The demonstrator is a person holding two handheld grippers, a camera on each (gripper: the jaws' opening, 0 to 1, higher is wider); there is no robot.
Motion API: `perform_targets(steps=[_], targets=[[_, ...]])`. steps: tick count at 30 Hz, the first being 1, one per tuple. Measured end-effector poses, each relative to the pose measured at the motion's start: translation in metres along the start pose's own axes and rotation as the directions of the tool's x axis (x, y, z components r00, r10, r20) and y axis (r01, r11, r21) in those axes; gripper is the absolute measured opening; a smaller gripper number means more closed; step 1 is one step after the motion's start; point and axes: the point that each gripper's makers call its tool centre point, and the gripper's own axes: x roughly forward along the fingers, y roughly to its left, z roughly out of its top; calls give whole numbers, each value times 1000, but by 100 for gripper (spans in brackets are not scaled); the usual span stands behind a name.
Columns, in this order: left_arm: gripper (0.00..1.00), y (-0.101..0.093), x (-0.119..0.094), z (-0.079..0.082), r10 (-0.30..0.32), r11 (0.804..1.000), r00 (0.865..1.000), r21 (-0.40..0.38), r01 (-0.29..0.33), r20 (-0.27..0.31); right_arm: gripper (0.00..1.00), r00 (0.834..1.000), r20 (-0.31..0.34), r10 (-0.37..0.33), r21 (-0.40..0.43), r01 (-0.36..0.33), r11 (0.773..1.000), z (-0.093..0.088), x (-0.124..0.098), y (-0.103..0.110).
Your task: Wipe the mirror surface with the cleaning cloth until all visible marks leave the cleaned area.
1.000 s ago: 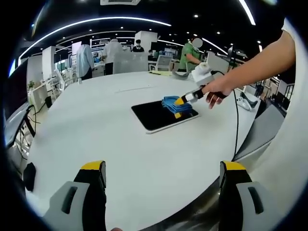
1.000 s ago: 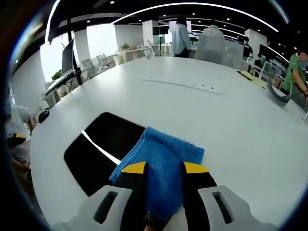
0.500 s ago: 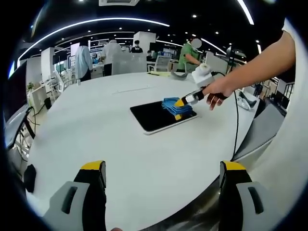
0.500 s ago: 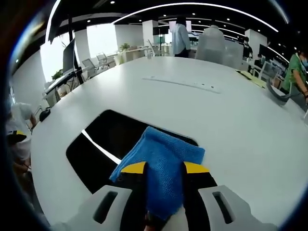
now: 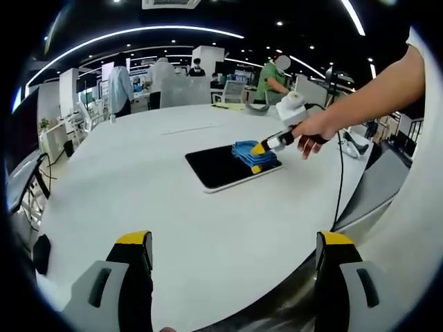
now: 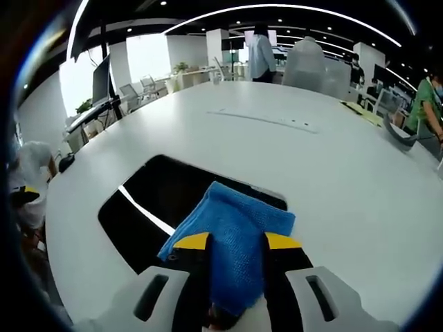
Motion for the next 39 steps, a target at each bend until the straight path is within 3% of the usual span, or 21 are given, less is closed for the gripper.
perform_targets(steps=[22, 32, 39], targets=[[99, -10, 1, -1, -10, 1000, 1000, 11, 10, -2, 27, 1000, 4, 12, -3, -12, 1000, -7, -2, 2], [99, -11, 0, 1, -10, 1000, 1000, 16, 10, 3, 27, 1000, 11, 14, -6, -14, 1000, -11, -16, 14], [99, -15, 0, -1, -16, 1000, 1000, 18, 16, 1, 27, 1000, 9, 20, -9, -20, 1000, -14, -12, 8]])
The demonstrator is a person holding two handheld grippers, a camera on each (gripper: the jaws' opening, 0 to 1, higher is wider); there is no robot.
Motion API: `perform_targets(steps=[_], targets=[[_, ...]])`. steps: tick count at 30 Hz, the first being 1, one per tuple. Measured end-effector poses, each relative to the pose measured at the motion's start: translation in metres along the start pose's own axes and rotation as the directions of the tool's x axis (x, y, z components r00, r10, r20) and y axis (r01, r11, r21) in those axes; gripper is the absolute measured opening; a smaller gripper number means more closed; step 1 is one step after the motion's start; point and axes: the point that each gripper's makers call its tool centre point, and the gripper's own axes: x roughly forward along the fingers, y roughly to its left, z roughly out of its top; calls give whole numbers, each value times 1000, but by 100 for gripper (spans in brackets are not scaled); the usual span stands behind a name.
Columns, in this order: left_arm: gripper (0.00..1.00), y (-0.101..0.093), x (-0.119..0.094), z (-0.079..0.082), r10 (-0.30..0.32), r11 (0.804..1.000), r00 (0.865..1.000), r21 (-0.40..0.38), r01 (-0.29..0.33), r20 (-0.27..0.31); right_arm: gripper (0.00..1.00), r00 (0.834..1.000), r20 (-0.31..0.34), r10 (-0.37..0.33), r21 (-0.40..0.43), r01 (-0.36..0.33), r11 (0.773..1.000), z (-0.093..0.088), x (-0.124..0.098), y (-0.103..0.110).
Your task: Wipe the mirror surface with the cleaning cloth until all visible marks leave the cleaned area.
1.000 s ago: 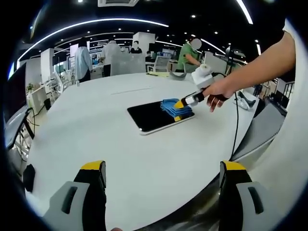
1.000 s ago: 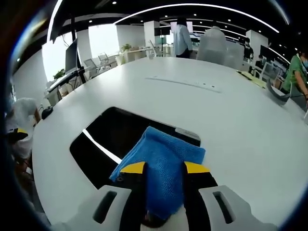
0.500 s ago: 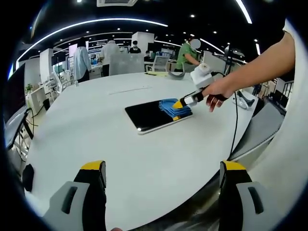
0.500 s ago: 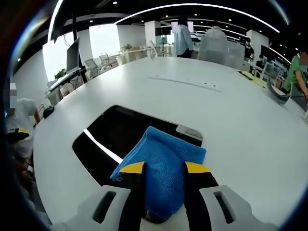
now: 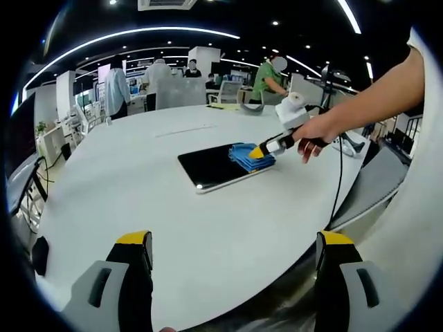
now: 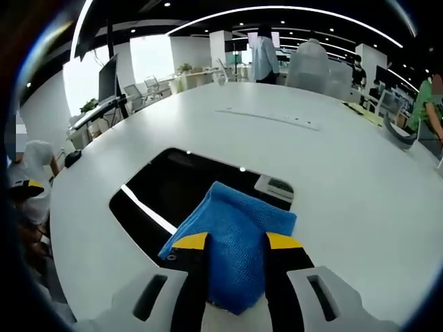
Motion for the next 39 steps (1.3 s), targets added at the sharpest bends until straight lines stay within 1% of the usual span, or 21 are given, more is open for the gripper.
perform_targets(steps=[9, 11, 15, 24, 29, 33, 35, 39], targets=[[99, -4, 0, 1, -3, 1000, 1000, 3, 3, 3, 27, 1000, -15, 12, -9, -12, 1000, -3, 0, -1], [99, -5, 0, 1, -3, 1000, 1000, 4, 3, 3, 27, 1000, -13, 12, -11, -12, 1000, -4, -4, 3], [99, -7, 1, 1, -6, 1000, 1000, 6, 6, 2, 27, 1000, -12, 14, -13, -15, 1000, -6, -4, 2], [99, -13, 5, -3, -17, 1000, 1000, 3, 17, -2, 27, 1000, -13, 12, -18, -12, 1000, -8, -12, 11], [99, -16, 6, -3, -19, 1000, 1000, -3, 19, 5, 27, 1000, -11, 16, -23, -16, 1000, -9, -13, 12], [99, -17, 7, -3, -19, 1000, 1000, -1, 19, 1, 23, 1000, -27, 6, -29, -7, 1000, -8, -13, 9], [99, -17, 6, -2, -16, 1000, 1000, 1, 16, 2, 23, 1000, -29, 2, -24, -3, 1000, -8, -11, 6], [99, -16, 6, -1, -15, 1000, 1000, 0, 15, 0, 22, 999, -33, 3, -36, -4, 999, -8, -12, 8]])
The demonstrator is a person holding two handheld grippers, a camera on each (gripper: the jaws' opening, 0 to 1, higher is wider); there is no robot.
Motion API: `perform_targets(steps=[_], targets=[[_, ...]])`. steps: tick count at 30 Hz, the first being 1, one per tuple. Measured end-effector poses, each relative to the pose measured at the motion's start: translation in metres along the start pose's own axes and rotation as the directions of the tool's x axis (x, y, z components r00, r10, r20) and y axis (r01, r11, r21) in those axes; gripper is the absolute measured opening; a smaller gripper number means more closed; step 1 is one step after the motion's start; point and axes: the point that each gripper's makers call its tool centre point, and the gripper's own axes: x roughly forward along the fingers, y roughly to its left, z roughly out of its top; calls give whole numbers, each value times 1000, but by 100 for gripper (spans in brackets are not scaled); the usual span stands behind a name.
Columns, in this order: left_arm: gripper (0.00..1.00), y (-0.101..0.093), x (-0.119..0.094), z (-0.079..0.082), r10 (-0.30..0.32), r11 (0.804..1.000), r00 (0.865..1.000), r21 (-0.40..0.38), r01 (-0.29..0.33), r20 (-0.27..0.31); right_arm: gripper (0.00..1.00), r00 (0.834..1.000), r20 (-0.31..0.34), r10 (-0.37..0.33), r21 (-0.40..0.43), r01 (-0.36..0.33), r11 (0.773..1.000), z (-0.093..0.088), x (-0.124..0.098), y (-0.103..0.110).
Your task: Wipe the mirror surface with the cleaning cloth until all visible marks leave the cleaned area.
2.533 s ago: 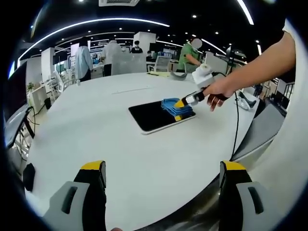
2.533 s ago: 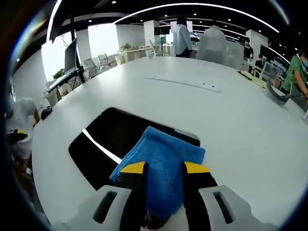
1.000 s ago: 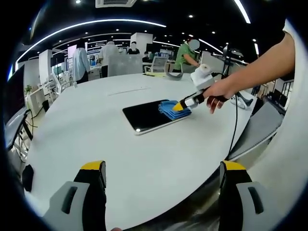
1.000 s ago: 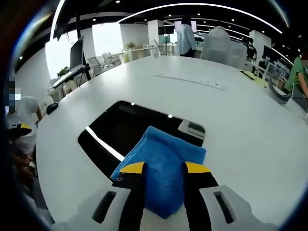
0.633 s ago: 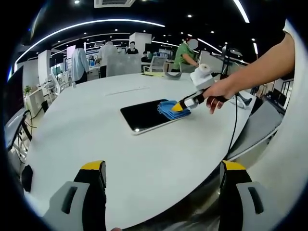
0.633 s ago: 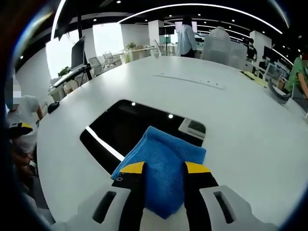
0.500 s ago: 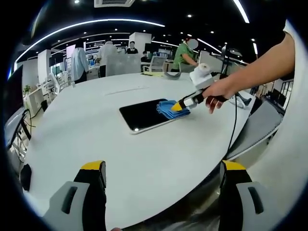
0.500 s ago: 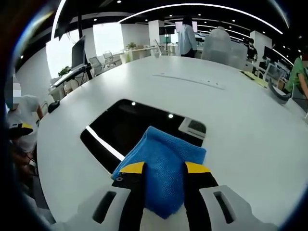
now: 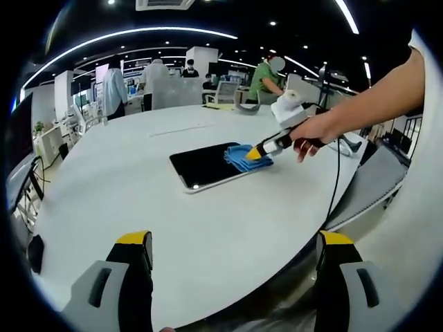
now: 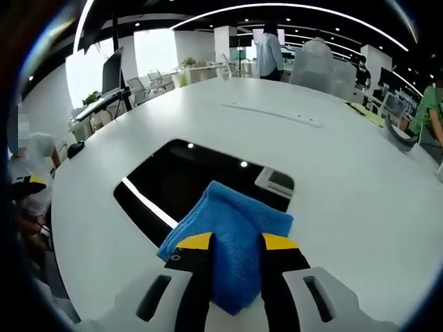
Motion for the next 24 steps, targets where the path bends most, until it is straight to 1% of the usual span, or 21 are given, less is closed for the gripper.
perform_targets(steps=[4, 8, 10, 11, 12, 13, 16, 18, 22, 24], targets=[[99, -1, 0, 1, -2, 1000, 1000, 3, 2, -1, 19, 1000, -19, -1, -19, 1, 1000, 0, 1, -1], [99, -3, 2, 1, -7, 1000, 1000, 6, 7, -3, 14, 1000, -30, 4, -12, -4, 1000, -1, 3, -1], [99, -4, 2, 1, -8, 1000, 1000, 6, 8, -4, 10, 999, -35, 1, -6, -1, 1000, -1, 0, 2], [99, -4, 2, 1, -10, 1000, 1000, 2, 10, -3, 4, 999, -45, 1, 4, -1, 1000, -1, 2, 0], [99, -5, 3, 0, -12, 1000, 1000, 1, 12, -3, 3, 999, -51, 1, 21, 0, 1000, -1, 2, 0], [99, -5, 3, -1, -13, 1000, 1000, 1, 13, -5, 3, 998, -58, -2, 31, 4, 1000, -1, 3, -2], [99, -6, 4, -2, -14, 1000, 1000, -3, 14, -7, 2, 997, -73, 10, 3, -9, 1000, -2, 3, -1], [99, -6, 5, -2, -15, 1000, 1000, -3, 15, -6, 1, 997, -82, 16, 12, -15, 1000, -2, 4, -2], [99, -6, 5, 0, -19, 1000, 1000, 1, 19, -6, 1, 997, -75, 17, 20, -15, 1000, -2, 1, 2], [99, -5, 4, 3, -16, 1000, 1000, 2, 16, -2, 1, 997, -71, 21, 45, -18, 999, -2, 2, 1]])
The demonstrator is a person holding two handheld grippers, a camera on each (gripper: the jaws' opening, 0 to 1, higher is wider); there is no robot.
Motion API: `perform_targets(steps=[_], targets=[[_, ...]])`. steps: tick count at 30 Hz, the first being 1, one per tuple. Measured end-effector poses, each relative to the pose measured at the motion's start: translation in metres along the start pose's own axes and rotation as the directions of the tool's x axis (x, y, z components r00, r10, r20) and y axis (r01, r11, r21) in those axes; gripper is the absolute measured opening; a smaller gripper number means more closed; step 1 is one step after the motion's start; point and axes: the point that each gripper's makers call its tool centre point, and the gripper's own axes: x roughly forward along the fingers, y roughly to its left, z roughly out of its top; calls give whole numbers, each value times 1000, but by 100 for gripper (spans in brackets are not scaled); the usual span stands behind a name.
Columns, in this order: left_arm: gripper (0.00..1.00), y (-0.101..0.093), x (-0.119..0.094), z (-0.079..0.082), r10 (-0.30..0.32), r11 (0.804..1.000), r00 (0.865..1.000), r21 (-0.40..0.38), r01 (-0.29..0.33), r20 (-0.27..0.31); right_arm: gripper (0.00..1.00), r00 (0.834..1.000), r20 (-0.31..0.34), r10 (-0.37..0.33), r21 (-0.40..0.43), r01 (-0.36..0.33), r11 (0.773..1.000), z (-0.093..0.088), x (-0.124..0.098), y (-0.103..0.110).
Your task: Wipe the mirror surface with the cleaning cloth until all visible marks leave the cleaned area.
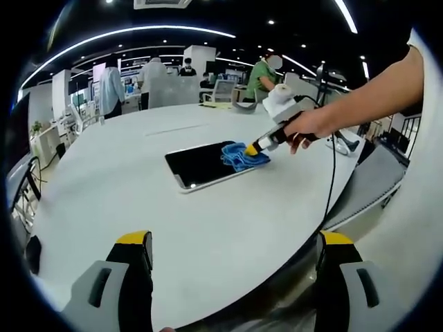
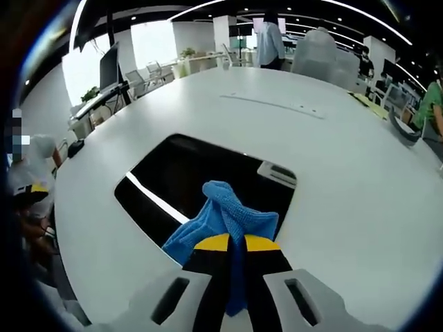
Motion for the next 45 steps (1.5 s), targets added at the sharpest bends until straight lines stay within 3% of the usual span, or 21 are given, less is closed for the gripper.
perform_targets(steps=[18, 38, 45], targets=[[99, -2, -2, 1, -6, 1000, 1000, 24, 6, -22, 1, 998, 41, 52, 23, -53, 998, 10, -16, 4], [99, -15, 3, 6, -21, 999, 999, 47, 23, -31, 1, 987, 131, 95, 88, -107, 990, 8, -68, 22], [99, -19, 3, 7, -26, 998, 999, 62, 28, -37, 2, 984, 137, 116, 86, -128, 988, -4, -88, 34]])
